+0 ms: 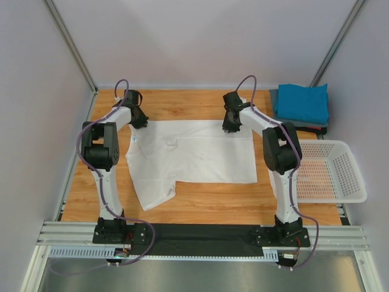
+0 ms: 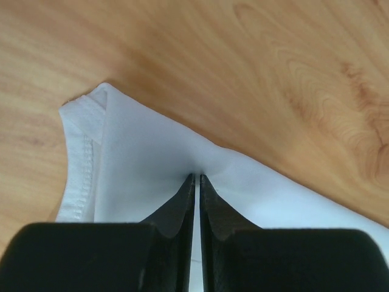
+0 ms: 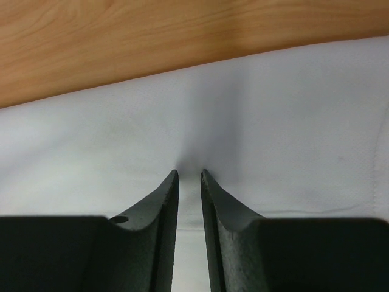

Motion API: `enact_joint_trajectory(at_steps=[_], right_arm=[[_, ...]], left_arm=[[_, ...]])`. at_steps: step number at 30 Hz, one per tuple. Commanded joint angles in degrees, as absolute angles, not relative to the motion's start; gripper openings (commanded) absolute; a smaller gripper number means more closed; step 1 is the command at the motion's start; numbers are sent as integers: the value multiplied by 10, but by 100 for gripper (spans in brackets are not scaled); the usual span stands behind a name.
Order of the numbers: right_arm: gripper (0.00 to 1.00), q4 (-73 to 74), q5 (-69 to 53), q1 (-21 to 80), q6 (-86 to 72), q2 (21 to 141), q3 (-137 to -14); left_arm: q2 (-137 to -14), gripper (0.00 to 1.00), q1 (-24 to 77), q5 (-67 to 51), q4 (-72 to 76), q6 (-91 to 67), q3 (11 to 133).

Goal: Fold and stack the t-shirts
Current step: Fold the tshirt

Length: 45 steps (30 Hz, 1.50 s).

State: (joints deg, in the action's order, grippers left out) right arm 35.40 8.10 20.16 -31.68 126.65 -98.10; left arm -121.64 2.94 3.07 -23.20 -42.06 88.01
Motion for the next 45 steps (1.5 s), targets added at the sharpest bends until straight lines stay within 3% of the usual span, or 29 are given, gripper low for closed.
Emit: enact_joint_trajectory(at_steps=[1,16,22,24,26,28,31,35,37,38,40,45], right_arm=[[24,368,98,197,-324,1302,-1020],[25,401,88,185,-309,1404,-1196],[26,403,79,184,-280,1387,-1235],[27,406,70,182,-260,1367,-1249],[28,413,60,183,-245,1349,-1279],[29,433,40,182,-227,1319,-1311],[39,448,40,183,-230,1247,-1300],[65,399,36,182,-245,1114,-1166],[76,381,37,182,-259,1042,-1080],[87,382,41,182,-267,1020,-1055],[97,381,44,182,-283,958,-971],[100,349,19,183,-355,838,-790]], left_arm=[[-1251,12,21,17,-273,-391,928],[-1363,8,-16,-42,-318,-382,1103],[-1359,8,-17,-76,-302,-373,1116],[-1316,12,-16,-83,-286,-365,1091],[-1273,24,-16,-76,-269,-347,1068],[-1207,43,-16,-70,-262,-320,1055],[-1116,65,-16,-75,-267,-301,1036],[-965,85,-16,-90,-262,-286,967],[-916,86,-16,-97,-267,-288,913],[-868,86,-17,-101,-272,-300,891],[-817,86,-16,-120,-270,-322,809],[-624,86,-17,-117,-257,-415,585]])
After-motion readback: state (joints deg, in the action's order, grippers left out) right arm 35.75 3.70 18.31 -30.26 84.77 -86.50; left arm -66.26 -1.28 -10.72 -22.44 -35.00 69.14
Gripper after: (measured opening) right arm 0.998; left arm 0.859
